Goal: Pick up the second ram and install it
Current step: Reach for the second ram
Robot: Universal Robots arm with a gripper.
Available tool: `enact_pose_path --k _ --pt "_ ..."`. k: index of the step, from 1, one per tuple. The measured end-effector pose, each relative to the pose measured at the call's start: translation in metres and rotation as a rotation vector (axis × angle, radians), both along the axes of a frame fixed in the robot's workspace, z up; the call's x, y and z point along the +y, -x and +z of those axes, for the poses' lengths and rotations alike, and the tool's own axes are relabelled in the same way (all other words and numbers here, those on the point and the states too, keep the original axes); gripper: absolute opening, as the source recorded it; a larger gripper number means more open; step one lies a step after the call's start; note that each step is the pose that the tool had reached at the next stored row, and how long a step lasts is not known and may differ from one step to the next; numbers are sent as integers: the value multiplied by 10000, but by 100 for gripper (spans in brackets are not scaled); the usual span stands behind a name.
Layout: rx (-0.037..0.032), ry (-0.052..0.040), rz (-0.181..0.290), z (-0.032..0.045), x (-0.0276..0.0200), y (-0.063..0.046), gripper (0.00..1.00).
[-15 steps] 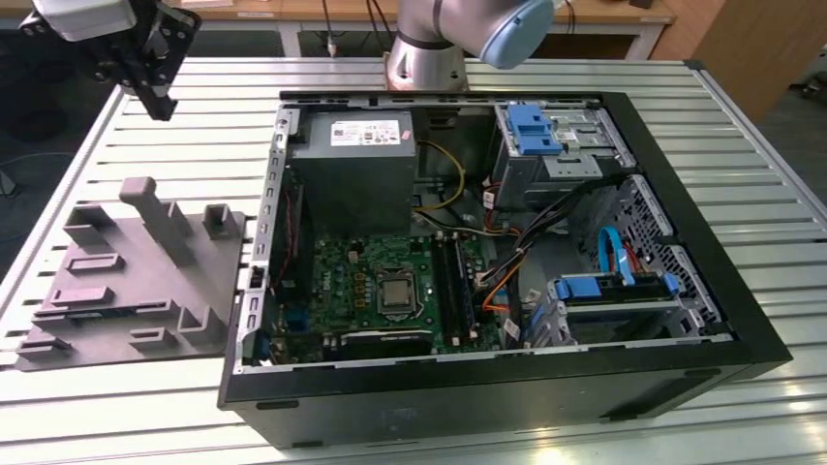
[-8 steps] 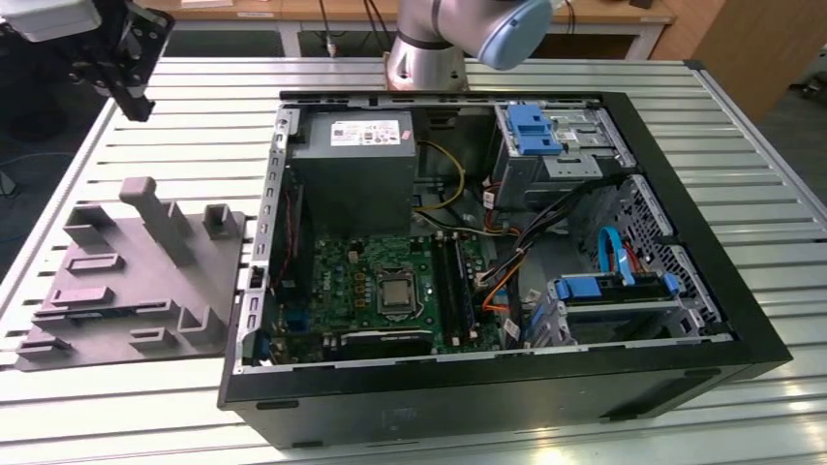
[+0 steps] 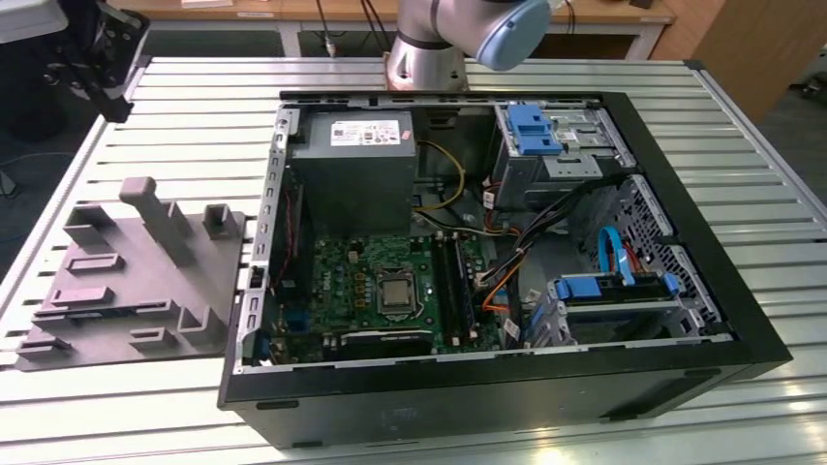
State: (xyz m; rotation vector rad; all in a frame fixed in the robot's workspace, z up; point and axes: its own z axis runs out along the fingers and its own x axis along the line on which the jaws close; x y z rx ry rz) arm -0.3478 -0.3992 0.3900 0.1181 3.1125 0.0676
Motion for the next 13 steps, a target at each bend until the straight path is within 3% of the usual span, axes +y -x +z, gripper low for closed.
enact_pose_path --k 5,13 --pt "-1 -1 1 -20 -55 52 11" --pt "0 0 1 -52 -217 91 11"
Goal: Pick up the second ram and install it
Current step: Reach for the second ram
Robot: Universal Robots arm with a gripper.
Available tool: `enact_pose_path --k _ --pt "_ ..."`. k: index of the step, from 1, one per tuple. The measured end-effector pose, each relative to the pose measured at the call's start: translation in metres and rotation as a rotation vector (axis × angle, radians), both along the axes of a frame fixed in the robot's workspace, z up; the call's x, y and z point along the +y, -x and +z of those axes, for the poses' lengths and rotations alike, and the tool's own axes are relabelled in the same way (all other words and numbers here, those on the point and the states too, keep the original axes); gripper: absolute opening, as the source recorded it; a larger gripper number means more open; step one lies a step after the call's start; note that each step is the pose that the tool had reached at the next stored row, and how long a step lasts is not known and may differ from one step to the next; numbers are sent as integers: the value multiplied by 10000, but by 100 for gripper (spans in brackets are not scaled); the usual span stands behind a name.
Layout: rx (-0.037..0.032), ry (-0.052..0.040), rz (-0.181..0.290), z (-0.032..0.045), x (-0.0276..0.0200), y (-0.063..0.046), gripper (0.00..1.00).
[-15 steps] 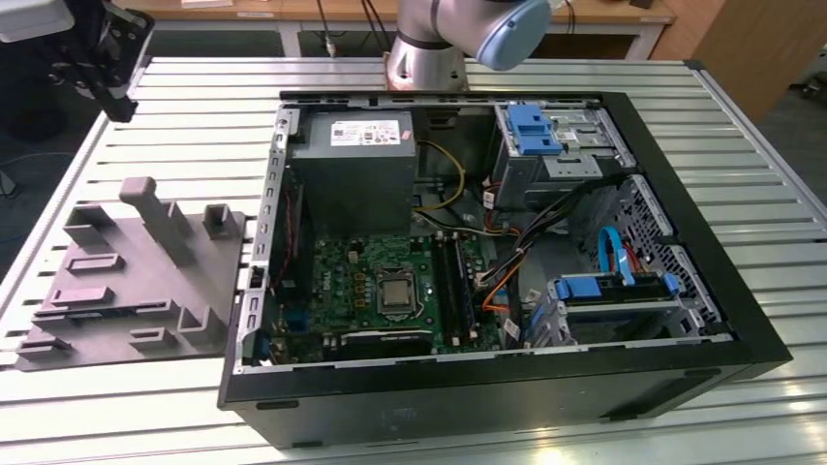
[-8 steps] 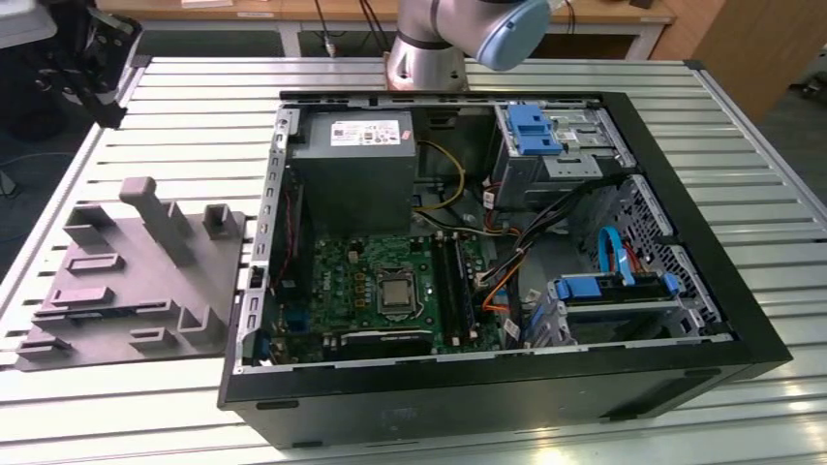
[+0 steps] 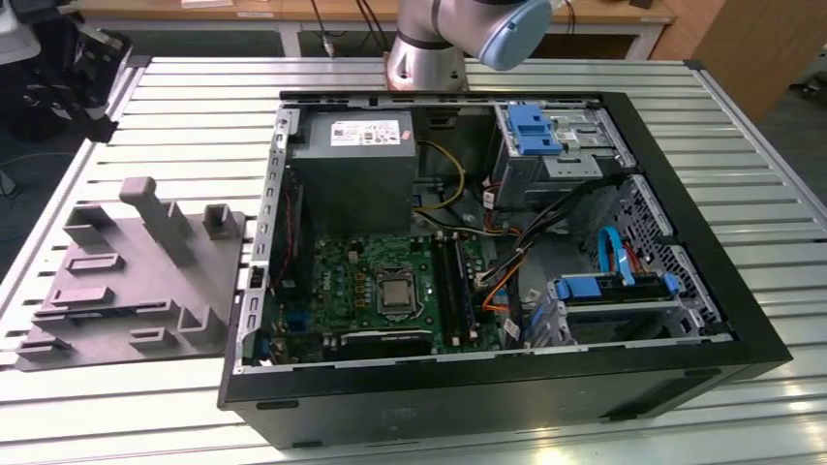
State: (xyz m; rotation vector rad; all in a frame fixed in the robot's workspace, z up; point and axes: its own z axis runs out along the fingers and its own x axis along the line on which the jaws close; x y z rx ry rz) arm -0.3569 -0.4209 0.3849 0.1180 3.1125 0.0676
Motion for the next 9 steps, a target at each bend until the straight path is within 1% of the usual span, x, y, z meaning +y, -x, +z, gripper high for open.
enact_pose_path --k 3,4,5,9 --pt "0 0 0 -13 -54 14 11" --pt "-1 -1 0 -17 -65 18 11" --pt "0 0 0 -20 -72 19 11" --pt "1 0 -1 -21 -73 20 11"
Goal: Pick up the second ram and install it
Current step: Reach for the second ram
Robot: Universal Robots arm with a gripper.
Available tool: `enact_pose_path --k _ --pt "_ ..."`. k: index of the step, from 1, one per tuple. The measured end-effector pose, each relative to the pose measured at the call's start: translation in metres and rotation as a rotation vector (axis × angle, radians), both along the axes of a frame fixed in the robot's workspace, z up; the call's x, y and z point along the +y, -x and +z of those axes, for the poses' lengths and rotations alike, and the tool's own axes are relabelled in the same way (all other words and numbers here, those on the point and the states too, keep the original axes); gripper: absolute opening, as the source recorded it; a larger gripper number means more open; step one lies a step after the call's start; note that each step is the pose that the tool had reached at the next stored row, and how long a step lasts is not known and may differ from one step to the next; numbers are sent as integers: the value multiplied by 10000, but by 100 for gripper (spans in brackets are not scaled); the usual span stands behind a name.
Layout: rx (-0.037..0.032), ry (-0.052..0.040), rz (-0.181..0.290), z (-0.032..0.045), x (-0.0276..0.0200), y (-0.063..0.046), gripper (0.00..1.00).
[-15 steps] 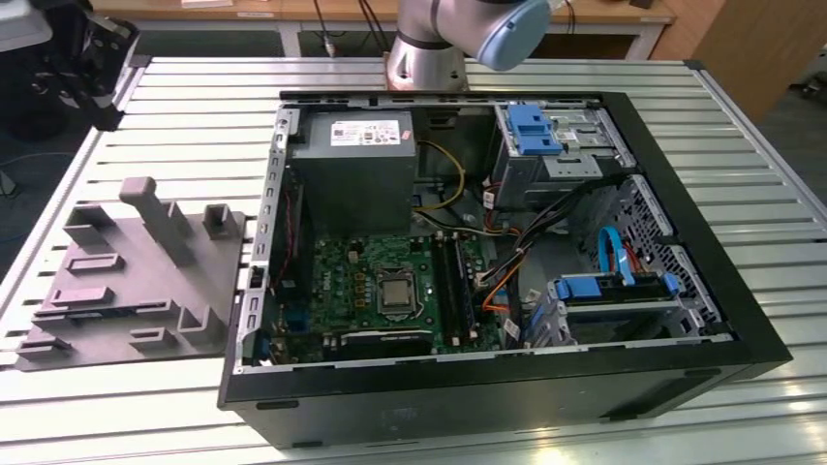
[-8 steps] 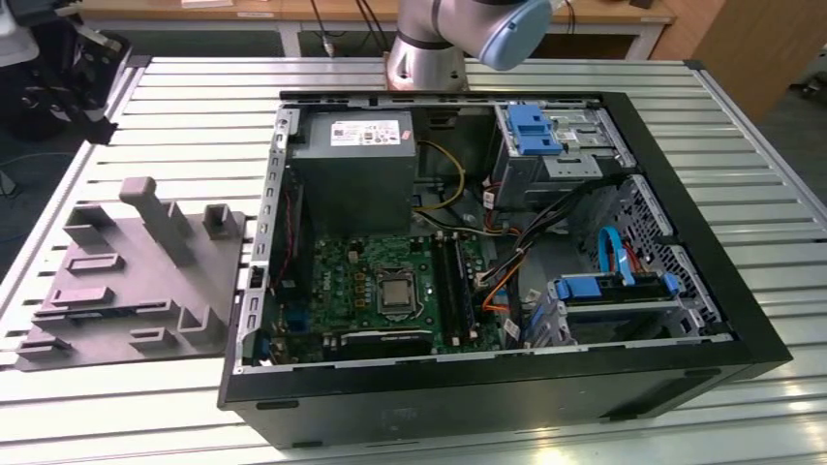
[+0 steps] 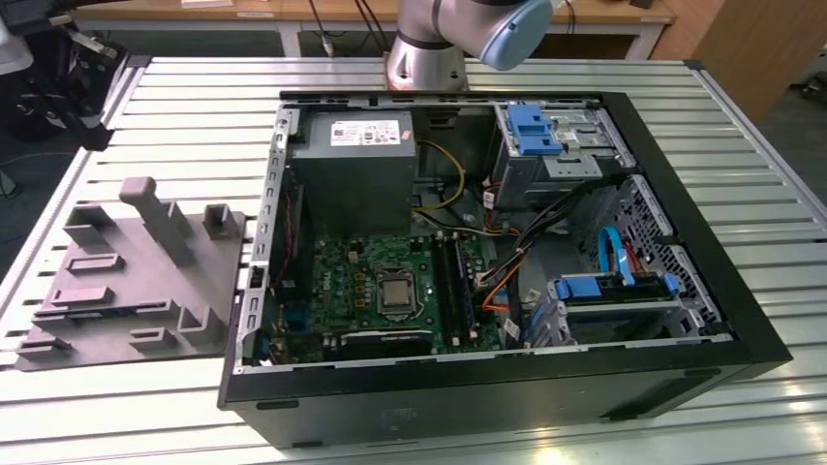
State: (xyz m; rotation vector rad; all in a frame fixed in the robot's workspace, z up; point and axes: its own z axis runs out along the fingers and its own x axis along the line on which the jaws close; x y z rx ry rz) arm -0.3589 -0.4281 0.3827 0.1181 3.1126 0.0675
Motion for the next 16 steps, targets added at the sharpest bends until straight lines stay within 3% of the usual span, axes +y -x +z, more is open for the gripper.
enact_pose_path --k 5,16 --pt "0 -1 1 -15 -29 0 11" --pt "0 -2 1 -106 -204 6 11"
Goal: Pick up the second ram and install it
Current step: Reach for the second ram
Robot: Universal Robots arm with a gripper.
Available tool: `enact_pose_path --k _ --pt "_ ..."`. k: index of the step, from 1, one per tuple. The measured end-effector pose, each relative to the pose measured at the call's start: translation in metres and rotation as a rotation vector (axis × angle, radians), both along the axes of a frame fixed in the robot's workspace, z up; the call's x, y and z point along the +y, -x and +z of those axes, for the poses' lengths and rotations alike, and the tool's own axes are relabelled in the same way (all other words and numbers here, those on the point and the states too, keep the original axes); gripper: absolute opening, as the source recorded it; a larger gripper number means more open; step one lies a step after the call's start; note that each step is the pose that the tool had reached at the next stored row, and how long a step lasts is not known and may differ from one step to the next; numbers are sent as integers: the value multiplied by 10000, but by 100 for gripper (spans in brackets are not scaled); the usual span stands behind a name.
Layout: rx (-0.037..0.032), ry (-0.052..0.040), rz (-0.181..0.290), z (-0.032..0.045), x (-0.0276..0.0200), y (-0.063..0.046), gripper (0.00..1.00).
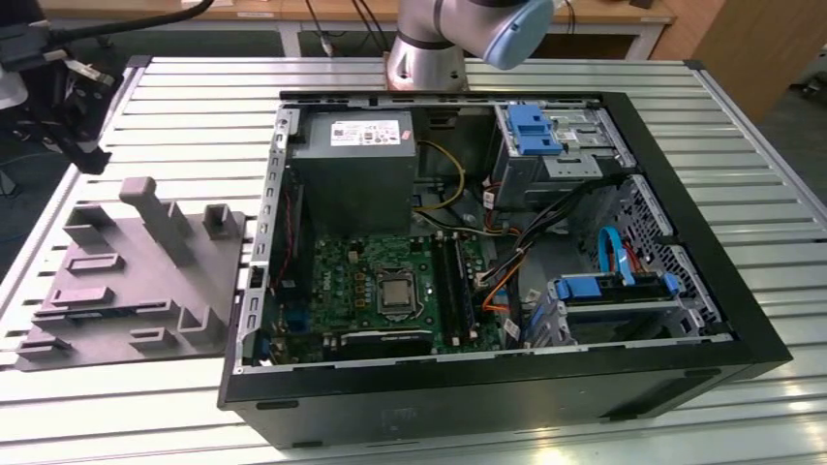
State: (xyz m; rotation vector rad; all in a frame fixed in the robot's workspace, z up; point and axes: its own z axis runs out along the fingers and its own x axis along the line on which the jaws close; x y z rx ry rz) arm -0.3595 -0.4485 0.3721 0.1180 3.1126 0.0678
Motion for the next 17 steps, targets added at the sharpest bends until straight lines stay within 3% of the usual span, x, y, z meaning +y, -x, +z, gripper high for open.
enact_pose_path --k 7,17 --pt "0 0 -1 -104 -76 37 11" --pt "0 0 0 -245 -139 140 11"
